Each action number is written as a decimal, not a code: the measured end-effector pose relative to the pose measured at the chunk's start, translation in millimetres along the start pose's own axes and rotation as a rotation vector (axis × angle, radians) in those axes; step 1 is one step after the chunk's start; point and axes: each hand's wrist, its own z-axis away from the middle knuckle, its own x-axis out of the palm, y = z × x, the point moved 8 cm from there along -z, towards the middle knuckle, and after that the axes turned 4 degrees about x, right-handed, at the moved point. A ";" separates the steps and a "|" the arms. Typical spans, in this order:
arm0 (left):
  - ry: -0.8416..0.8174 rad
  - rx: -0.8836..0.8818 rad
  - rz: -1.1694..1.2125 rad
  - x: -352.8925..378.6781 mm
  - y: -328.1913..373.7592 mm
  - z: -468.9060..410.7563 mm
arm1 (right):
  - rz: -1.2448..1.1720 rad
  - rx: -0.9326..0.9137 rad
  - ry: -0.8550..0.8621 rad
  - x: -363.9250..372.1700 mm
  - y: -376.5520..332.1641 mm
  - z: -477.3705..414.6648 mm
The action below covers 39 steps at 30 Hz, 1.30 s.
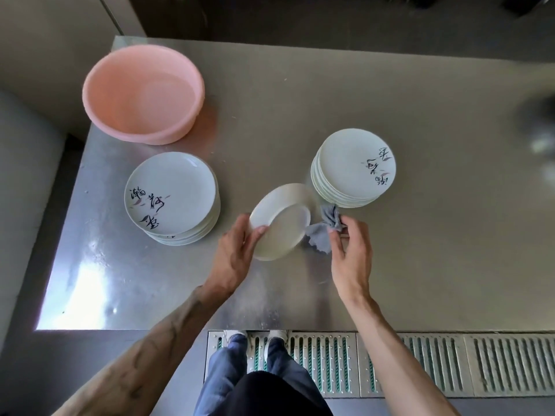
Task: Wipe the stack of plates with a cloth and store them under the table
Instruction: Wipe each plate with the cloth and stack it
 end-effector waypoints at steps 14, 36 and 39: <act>-0.533 -0.212 -0.162 34.7 -70.5 23.0 | 0.345 -0.198 -0.415 115.1 -7.2 -2.8; -0.467 -0.154 -0.376 39.3 -78.0 28.0 | 0.423 -0.059 -0.298 64.7 43.2 35.4; -0.454 -0.159 -0.398 39.1 -79.2 29.4 | 0.416 -0.066 -0.307 62.6 41.9 83.2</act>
